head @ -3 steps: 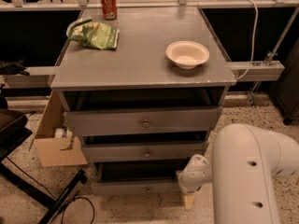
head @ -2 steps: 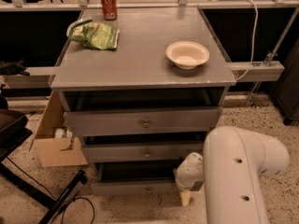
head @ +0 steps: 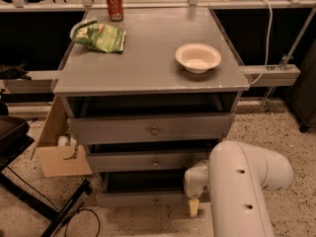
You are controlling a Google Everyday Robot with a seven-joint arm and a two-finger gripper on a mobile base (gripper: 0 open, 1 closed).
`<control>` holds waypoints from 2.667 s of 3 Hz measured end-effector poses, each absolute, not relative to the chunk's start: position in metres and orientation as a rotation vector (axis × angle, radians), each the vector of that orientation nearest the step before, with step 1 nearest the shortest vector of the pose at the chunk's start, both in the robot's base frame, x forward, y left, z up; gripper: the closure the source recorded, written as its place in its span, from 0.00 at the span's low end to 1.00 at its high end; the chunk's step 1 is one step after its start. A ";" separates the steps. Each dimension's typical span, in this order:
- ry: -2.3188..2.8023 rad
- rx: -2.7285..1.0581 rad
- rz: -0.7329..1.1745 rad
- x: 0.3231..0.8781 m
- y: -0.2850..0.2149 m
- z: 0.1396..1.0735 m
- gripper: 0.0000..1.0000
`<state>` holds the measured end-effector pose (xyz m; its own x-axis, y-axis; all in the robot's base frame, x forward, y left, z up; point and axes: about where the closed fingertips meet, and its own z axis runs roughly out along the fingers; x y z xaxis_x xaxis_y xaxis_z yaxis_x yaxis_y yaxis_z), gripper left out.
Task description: Open bottom drawer
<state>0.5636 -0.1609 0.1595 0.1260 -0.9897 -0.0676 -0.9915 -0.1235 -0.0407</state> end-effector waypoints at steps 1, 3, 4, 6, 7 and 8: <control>2.033 -2.308 0.092 0.558 -0.160 0.146 0.00; 2.085 -2.322 0.162 0.525 -0.176 0.138 0.43; 2.085 -2.322 0.162 0.525 -0.176 0.145 0.66; 2.103 -2.331 0.187 0.509 -0.181 0.145 1.00; 2.113 -2.334 0.215 0.497 -0.187 0.142 1.00; 2.113 -2.334 0.215 0.497 -0.184 0.144 1.00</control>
Offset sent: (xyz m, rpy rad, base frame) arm -0.1022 -0.0511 -0.0543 -0.0027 0.2258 -0.0438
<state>0.4974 -0.1843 0.1437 0.0942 -0.9914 -0.0912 -0.9894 -0.1034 0.1017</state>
